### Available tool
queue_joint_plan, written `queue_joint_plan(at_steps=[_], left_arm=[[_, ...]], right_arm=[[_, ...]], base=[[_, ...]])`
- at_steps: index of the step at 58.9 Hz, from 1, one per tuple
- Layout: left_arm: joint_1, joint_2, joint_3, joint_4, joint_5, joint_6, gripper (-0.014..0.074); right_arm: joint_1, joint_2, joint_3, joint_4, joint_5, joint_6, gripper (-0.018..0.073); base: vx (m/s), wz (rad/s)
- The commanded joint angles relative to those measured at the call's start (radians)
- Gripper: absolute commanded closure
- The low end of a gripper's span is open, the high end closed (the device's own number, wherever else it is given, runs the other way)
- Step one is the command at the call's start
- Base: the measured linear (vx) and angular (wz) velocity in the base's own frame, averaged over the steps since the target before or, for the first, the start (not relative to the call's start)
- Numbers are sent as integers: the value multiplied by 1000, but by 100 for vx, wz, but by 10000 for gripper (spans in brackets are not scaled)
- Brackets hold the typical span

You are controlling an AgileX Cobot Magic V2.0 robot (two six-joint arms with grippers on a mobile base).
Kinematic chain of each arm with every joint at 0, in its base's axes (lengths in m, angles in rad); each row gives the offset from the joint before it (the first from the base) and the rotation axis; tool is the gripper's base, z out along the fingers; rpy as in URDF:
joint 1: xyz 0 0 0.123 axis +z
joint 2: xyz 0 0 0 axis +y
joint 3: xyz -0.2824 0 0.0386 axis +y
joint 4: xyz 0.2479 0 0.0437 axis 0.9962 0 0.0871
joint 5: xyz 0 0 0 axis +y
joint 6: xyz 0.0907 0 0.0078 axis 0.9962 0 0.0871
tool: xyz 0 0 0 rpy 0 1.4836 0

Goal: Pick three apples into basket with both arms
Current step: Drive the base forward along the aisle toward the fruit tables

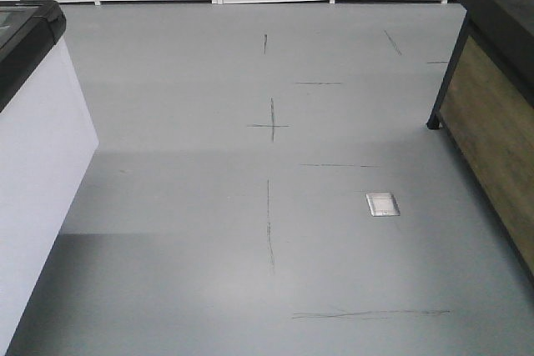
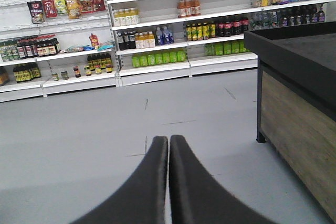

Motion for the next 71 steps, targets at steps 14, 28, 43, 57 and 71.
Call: queue_joint_plan(at_steps=[14,28,43,57,71], left_arm=[[1,-13,-25,-6,-74,-11,602],[1,-13,-25,-6,-74,-11,602],[1,-13,-25,-6,-74,-11,602],[1,-13,-25,-6,-74,-11,602],[1,-13,-25,-6,-74,-11,602]], right_arm=[[-4,-12,11,-9,-73,-8,568],[-4,-12,11,-9,-73,-8,568],[-4,-12,11,-9,-73,-8,568],[-4,-12,11,-9,-73,-8,568],[-4,-12,11,-9,-73,-8,568]], base=[[0,0],[0,0],[0,0],[0,0],[0,0]])
